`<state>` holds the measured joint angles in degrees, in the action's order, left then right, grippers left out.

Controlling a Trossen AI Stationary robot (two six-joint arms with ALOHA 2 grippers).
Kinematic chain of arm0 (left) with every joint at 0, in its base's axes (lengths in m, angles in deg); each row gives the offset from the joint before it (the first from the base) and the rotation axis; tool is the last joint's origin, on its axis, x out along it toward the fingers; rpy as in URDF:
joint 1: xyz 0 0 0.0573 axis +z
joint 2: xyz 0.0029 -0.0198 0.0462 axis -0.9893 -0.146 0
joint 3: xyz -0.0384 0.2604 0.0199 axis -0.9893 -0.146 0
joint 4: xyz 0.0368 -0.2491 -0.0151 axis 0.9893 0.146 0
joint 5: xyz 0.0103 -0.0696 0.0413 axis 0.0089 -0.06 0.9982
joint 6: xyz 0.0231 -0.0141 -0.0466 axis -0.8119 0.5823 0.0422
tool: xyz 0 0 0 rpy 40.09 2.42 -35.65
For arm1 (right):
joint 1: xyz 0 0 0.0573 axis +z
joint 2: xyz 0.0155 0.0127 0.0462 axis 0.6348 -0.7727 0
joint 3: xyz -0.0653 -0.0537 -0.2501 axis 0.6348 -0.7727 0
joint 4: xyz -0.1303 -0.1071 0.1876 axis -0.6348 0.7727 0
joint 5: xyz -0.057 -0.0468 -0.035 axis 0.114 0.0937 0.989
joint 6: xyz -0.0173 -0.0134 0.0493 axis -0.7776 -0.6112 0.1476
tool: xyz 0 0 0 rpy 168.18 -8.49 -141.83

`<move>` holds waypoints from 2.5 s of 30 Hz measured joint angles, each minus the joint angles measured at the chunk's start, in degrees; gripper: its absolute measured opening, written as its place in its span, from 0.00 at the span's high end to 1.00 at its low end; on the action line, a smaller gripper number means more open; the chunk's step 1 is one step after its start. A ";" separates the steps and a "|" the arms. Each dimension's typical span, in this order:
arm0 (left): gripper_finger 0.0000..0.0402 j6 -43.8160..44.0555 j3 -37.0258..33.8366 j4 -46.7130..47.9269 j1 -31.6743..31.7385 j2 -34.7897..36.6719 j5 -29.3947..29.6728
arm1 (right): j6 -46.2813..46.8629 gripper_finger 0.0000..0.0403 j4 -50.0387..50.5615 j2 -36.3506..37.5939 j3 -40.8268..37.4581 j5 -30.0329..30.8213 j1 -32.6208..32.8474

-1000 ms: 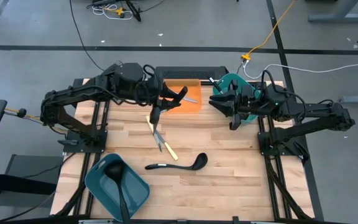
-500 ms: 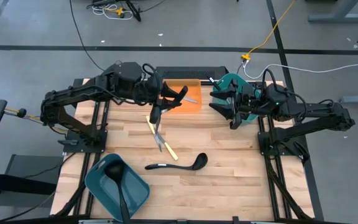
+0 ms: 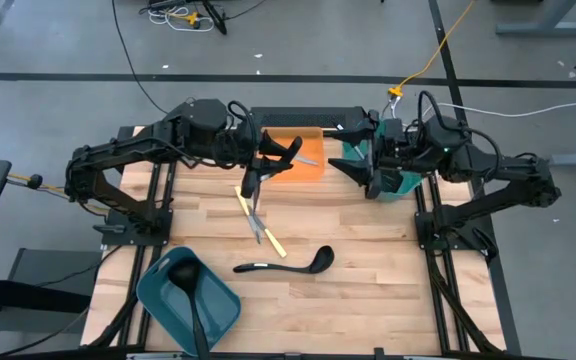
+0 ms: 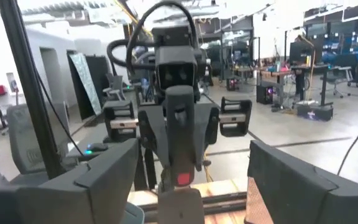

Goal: Pick & Place Kitchen Items
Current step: Put the black spatula into the green bin

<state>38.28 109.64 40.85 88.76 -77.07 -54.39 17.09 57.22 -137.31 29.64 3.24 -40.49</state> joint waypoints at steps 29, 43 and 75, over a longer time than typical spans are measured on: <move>0.70 -0.07 0.00 -1.02 0.00 -0.02 -1.49 | 0.46 0.14 -10.57 -11.60 4.51 -5.11 -1.42; 0.70 -0.60 0.00 -1.10 0.00 -0.02 -1.53 | 0.06 0.14 -18.89 -15.24 4.55 -5.95 -1.64; 0.70 -0.50 0.00 -1.06 0.00 -0.02 -1.71 | 0.20 0.30 -22.44 -18.06 4.51 -6.01 -1.62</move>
<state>37.78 109.64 39.79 88.76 -77.09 -56.10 17.28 34.79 -155.37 34.15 -2.77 -42.10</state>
